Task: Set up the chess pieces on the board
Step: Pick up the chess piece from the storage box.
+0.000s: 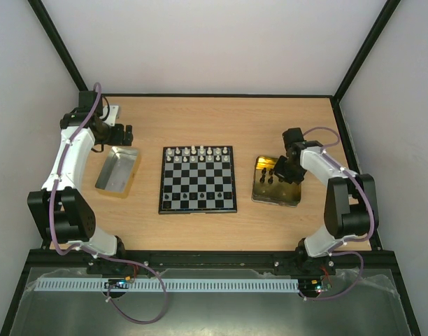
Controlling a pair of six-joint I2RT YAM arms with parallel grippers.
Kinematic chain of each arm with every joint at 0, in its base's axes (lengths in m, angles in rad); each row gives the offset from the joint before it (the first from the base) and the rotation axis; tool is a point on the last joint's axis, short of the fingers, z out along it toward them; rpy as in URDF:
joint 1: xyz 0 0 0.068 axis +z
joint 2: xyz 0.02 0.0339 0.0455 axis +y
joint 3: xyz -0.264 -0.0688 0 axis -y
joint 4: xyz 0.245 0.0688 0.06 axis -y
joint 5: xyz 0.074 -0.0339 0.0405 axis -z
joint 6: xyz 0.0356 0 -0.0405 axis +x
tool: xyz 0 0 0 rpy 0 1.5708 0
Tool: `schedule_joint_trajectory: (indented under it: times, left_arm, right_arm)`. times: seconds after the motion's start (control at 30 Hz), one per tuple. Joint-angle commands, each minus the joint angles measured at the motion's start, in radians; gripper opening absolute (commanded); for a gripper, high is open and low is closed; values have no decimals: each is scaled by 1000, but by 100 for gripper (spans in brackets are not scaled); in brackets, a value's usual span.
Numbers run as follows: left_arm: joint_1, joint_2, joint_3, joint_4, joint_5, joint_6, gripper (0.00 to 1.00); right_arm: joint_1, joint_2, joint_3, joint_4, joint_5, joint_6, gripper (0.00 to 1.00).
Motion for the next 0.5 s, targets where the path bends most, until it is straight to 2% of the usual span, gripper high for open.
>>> schedule_joint_trajectory:
  times: [0.0, 0.2, 0.47]
  left_arm:
    - [-2, -22, 11, -18, 14, 5, 100]
    - [-10, -21, 4, -12, 22, 2, 100]
    - [-14, -39, 7, -11, 21, 3, 99]
  right_arm:
    - [-2, -81, 1, -95, 7, -10, 14]
    - [126, -126, 79, -218, 53, -28, 14]
    - [420, -116, 237, -331, 66, 94, 14]
